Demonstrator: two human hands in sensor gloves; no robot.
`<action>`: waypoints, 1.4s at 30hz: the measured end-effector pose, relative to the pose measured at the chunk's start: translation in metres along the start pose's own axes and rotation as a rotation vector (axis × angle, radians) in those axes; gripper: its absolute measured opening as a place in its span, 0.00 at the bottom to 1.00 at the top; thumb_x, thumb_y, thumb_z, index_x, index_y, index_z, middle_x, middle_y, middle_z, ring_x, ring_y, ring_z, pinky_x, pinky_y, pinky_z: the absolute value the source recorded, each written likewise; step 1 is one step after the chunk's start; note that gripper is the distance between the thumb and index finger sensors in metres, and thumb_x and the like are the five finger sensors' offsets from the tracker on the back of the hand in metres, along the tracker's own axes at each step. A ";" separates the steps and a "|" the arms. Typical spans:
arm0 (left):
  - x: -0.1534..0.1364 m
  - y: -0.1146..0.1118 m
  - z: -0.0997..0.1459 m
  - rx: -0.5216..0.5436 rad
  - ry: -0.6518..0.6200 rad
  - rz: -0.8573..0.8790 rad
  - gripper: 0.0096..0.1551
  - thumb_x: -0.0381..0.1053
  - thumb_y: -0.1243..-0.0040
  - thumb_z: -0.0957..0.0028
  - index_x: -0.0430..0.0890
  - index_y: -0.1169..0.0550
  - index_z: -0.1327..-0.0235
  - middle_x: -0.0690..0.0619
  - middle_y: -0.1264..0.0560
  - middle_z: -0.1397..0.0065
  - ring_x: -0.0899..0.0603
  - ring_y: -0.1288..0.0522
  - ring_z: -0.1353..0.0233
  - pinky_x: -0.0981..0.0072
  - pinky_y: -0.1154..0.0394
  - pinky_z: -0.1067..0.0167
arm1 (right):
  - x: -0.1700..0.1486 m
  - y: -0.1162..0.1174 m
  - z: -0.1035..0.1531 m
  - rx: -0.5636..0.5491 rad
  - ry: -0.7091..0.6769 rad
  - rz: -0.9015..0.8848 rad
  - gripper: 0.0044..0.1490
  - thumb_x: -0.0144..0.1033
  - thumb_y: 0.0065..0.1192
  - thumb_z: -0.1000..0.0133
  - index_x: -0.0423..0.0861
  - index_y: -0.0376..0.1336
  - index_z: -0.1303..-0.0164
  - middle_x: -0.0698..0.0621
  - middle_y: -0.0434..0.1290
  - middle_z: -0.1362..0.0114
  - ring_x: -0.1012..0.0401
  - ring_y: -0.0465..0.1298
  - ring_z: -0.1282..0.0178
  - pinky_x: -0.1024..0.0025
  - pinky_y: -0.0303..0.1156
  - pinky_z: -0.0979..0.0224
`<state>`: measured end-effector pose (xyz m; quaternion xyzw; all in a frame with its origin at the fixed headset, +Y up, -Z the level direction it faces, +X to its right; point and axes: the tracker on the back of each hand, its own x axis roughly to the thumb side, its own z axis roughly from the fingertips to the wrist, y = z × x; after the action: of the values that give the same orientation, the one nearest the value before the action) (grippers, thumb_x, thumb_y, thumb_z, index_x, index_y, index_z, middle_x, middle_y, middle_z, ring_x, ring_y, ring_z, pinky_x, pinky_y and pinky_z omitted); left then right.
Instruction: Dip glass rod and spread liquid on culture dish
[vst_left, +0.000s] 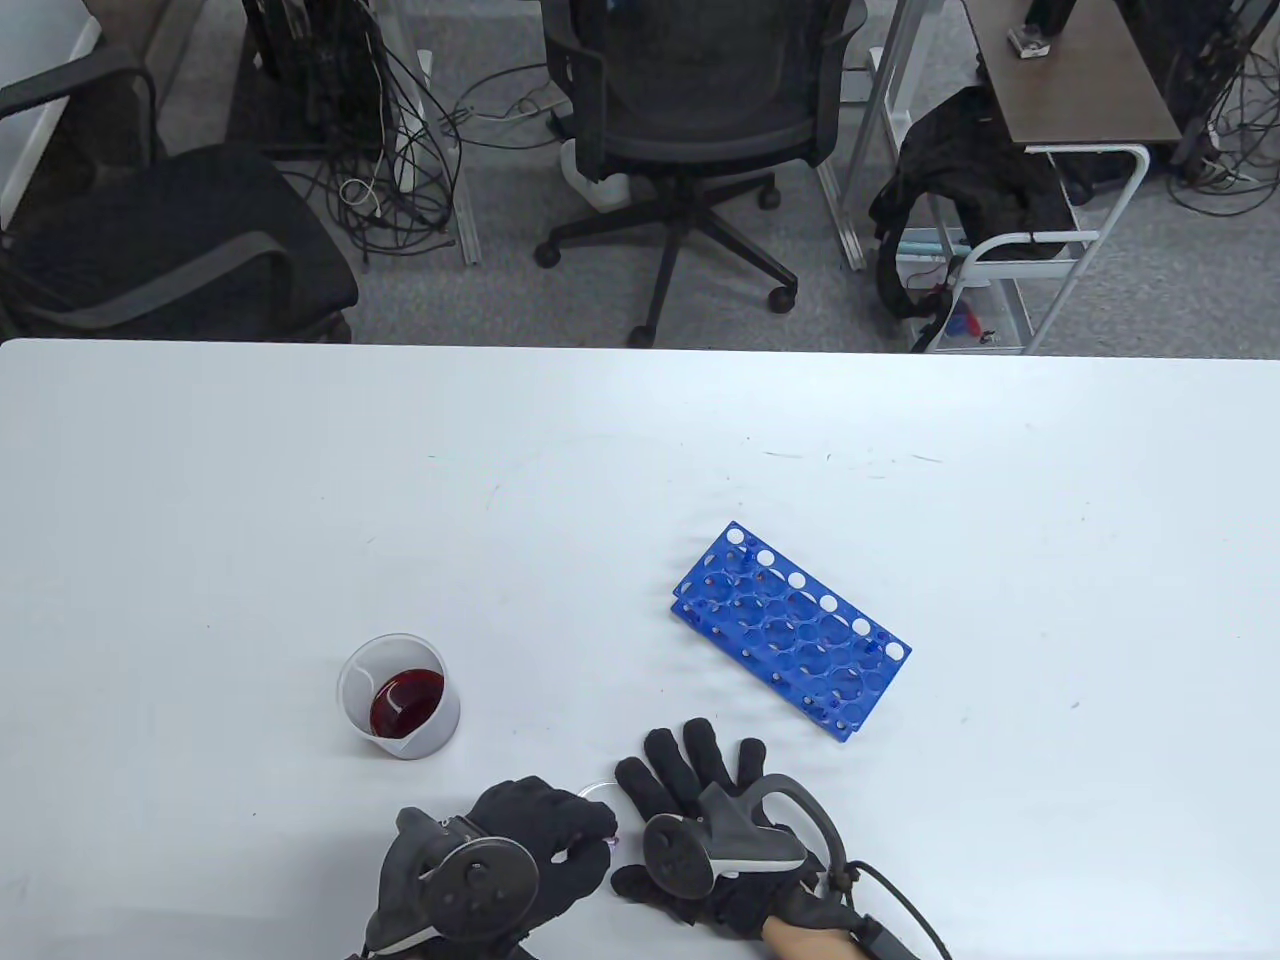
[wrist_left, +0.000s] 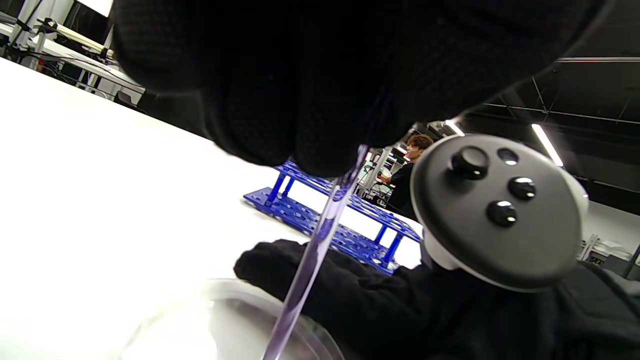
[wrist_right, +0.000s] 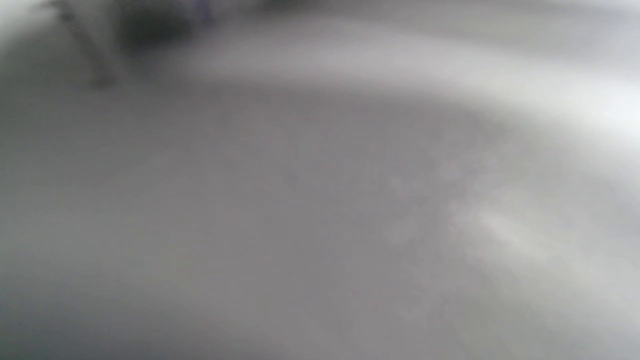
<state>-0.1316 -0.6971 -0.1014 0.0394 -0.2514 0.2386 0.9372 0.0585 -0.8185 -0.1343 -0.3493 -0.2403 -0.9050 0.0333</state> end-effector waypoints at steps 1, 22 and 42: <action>0.001 -0.001 0.000 0.005 -0.003 -0.003 0.19 0.62 0.27 0.55 0.53 0.11 0.58 0.55 0.10 0.52 0.42 0.10 0.51 0.56 0.15 0.50 | 0.000 0.000 0.000 0.000 0.000 0.000 0.62 0.75 0.18 0.41 0.41 0.12 0.20 0.31 0.17 0.17 0.28 0.22 0.22 0.15 0.31 0.33; 0.000 0.004 -0.001 0.073 0.039 -0.114 0.19 0.61 0.28 0.54 0.52 0.11 0.59 0.54 0.10 0.54 0.41 0.10 0.53 0.56 0.15 0.51 | 0.000 0.000 0.000 0.000 0.001 -0.001 0.62 0.75 0.18 0.41 0.41 0.12 0.20 0.31 0.17 0.17 0.28 0.22 0.22 0.15 0.31 0.33; 0.004 -0.003 -0.001 0.052 0.017 -0.039 0.19 0.61 0.27 0.54 0.52 0.11 0.58 0.55 0.10 0.53 0.42 0.10 0.52 0.56 0.14 0.51 | 0.000 0.000 0.000 0.000 0.001 -0.003 0.62 0.75 0.18 0.41 0.41 0.12 0.20 0.31 0.17 0.17 0.28 0.22 0.22 0.15 0.31 0.33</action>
<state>-0.1263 -0.6977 -0.1000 0.0668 -0.2362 0.2273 0.9424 0.0586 -0.8186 -0.1342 -0.3484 -0.2407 -0.9053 0.0321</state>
